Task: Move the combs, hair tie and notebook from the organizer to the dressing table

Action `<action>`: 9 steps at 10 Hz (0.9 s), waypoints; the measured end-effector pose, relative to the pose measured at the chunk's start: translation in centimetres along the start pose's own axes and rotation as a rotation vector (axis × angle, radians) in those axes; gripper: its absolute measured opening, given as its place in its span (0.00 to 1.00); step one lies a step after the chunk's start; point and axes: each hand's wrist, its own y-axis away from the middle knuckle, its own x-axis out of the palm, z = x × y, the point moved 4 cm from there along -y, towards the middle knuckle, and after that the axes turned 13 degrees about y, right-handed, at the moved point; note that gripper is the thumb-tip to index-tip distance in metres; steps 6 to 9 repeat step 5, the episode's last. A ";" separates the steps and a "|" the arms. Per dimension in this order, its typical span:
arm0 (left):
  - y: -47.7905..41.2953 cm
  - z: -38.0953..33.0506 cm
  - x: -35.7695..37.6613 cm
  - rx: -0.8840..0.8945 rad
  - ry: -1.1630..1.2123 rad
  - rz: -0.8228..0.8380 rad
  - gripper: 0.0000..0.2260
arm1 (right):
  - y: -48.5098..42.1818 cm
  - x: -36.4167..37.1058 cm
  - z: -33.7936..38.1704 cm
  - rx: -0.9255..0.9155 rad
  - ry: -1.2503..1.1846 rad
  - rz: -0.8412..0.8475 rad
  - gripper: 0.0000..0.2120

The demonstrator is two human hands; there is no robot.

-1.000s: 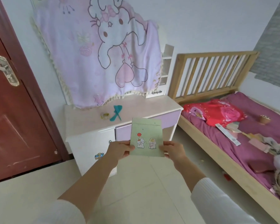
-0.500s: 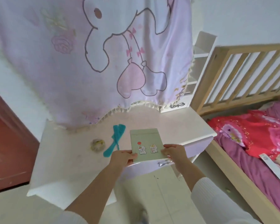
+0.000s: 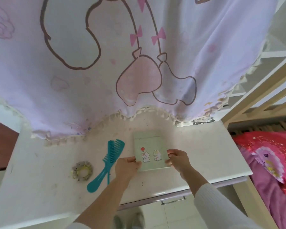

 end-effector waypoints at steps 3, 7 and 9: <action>-1.1 -0.5 0.5 0.005 -0.120 -0.097 0.08 | -1.2 0.4 0.6 0.030 0.044 -0.023 0.18; -1.0 -0.9 0.1 0.138 -0.292 -0.042 0.12 | -0.6 0.4 1.5 0.022 0.120 -0.054 0.16; -1.0 -0.9 0.1 0.138 -0.292 -0.042 0.12 | -0.6 0.4 1.5 0.022 0.120 -0.054 0.16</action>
